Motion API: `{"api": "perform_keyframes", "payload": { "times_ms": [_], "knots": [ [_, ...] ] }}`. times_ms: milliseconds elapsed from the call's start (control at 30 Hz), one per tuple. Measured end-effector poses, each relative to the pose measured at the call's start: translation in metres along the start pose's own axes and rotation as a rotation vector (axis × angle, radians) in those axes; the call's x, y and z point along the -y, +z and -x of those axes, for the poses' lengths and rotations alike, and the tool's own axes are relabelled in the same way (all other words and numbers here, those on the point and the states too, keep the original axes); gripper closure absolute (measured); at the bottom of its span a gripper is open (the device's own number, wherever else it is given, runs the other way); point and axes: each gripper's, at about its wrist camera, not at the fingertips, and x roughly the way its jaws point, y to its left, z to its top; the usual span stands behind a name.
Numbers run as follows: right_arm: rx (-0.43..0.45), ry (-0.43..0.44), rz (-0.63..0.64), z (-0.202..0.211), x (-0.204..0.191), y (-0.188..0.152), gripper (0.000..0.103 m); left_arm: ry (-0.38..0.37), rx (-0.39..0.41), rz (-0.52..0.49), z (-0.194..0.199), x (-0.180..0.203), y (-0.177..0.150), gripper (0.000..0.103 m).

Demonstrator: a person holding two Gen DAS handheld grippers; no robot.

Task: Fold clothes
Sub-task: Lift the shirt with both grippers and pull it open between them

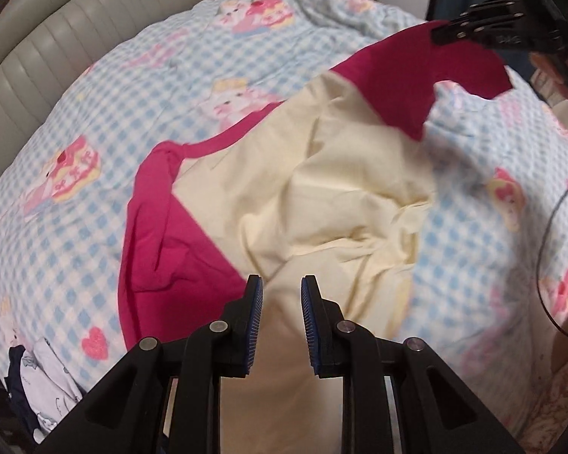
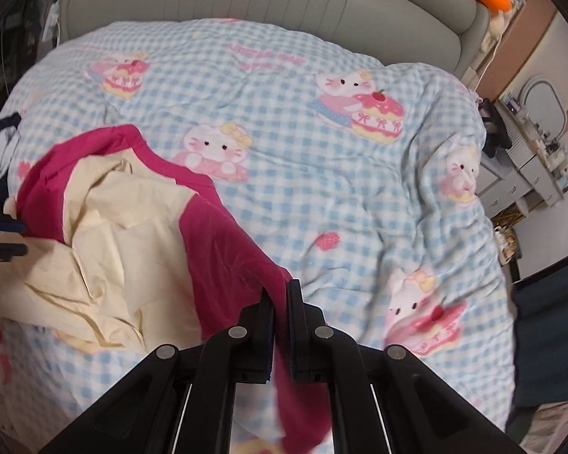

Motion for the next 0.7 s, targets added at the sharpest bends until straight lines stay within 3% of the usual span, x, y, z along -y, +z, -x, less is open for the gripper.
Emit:
{"api": "perform_keyframes", "payload": {
  "times_ms": [233, 367, 433, 500, 567, 633, 700],
  "knots": [
    [0.025, 0.030, -0.110, -0.009, 0.016, 0.016, 0.096, 0.074, -0.001, 0.122, -0.025, -0.050, 0.009, 0.084],
    [0.035, 0.024, -0.093, -0.009, 0.012, 0.032, 0.091, 0.078, -0.018, 0.179, -0.038, -0.077, 0.029, 0.082],
    [0.048, 0.010, -0.079, -0.007, 0.011, 0.037, 0.080, 0.090, -0.038, 0.175, -0.048, -0.080, 0.034, 0.080],
    [0.069, -0.005, -0.080, 0.002, 0.014, 0.039, 0.050, 0.087, -0.038, 0.184, -0.052, -0.082, 0.035, 0.079],
    [0.097, -0.041, -0.086, 0.012, 0.022, 0.037, 0.027, 0.080, -0.030, 0.197, -0.054, -0.083, 0.035, 0.078],
    [0.108, -0.069, -0.092, 0.015, 0.030, 0.035, 0.024, 0.073, -0.019, 0.211, -0.054, -0.084, 0.035, 0.077],
    [0.069, -0.011, -0.085, -0.002, 0.027, 0.037, 0.024, 0.057, -0.011, 0.235, -0.053, -0.086, 0.036, 0.072]
  ]
}}
